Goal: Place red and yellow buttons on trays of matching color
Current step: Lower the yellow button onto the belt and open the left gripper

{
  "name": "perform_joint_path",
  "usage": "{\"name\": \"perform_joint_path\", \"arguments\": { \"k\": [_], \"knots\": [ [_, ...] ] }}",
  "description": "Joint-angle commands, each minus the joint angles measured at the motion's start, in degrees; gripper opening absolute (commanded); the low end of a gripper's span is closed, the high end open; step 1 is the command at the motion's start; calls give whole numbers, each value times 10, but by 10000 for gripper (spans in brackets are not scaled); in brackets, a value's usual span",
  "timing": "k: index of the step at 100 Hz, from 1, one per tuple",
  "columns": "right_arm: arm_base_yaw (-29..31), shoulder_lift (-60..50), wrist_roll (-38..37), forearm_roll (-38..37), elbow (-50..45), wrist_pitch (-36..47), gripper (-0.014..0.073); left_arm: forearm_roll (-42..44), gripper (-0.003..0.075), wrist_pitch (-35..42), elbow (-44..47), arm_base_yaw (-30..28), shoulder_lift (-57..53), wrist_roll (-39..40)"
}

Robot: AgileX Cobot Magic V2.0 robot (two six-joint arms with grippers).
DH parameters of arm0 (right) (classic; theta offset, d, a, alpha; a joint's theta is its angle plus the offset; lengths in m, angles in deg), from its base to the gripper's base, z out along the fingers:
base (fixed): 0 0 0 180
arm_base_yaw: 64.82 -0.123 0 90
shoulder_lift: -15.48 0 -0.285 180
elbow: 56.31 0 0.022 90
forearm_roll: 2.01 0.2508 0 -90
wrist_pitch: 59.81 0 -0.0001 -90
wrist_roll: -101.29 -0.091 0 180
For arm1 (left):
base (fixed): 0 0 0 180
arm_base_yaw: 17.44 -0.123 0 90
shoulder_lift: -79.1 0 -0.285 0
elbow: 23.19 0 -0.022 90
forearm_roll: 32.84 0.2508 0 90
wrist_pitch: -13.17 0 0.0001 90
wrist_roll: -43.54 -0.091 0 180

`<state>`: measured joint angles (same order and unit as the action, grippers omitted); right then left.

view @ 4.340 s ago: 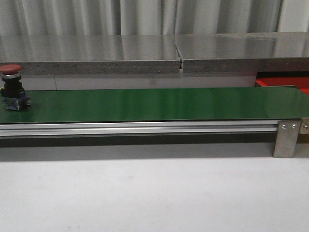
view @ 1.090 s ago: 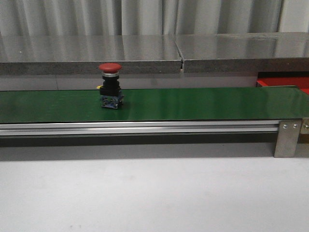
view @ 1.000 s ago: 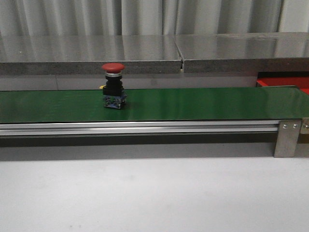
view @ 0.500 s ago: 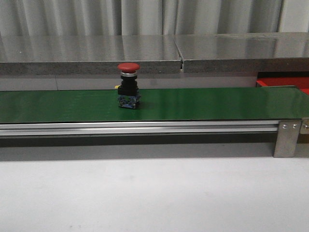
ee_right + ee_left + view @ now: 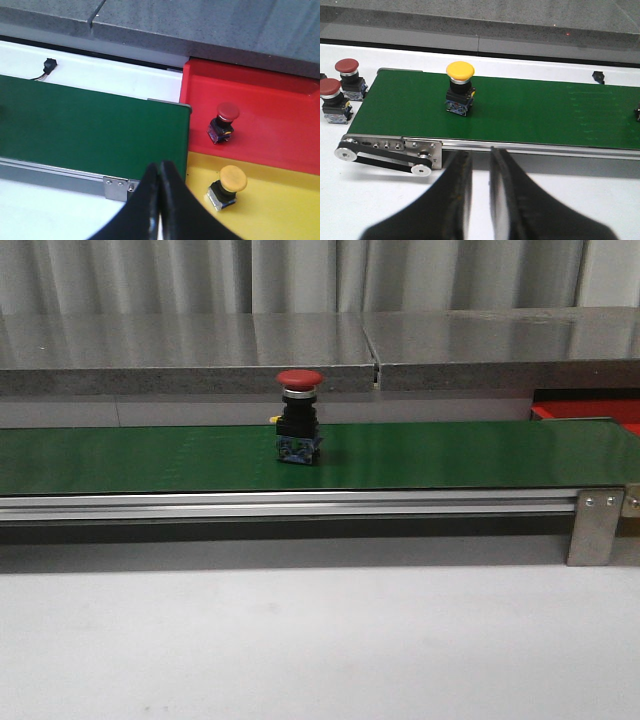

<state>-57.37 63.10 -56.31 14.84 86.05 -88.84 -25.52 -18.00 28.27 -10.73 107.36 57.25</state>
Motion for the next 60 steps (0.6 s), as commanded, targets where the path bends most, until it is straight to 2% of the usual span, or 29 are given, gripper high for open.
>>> {"name": "perform_joint_path", "arguments": {
  "k": [1, 12, 17, 24, 36, 43, 50, 60],
  "knots": [
    [0, -2, 5, 7, 13, 45, -68, -3, -18, 34, -5, 4, -18, -1],
    [0, -2, 5, 7, 11, 36, -57, -3, -19, 33, -2, 4, -23, -1],
    [0, -2, 5, 7, 11, 26, -20, -3, -19, 33, -2, 4, -23, -1],
    [0, -2, 5, 7, 11, 10, 92, -4, -19, 33, -2, 4, -23, -1],
    [0, -2, 5, 7, 11, -18, 412, -4, -19, 33, -2, 4, -22, -1],
    [0, -2, 5, 9, 11, -31, 566, -4, -19, 33, -2, 4, -22, -1],
    [0, -2, 5, 13, 11, -43, 659, -4, -19, 33, -2, 4, -22, -1],
    [0, -2, 5, 37, 11, -46, 652, -4, -19, 33, -2, 4, -22, -1]
  ]
}}
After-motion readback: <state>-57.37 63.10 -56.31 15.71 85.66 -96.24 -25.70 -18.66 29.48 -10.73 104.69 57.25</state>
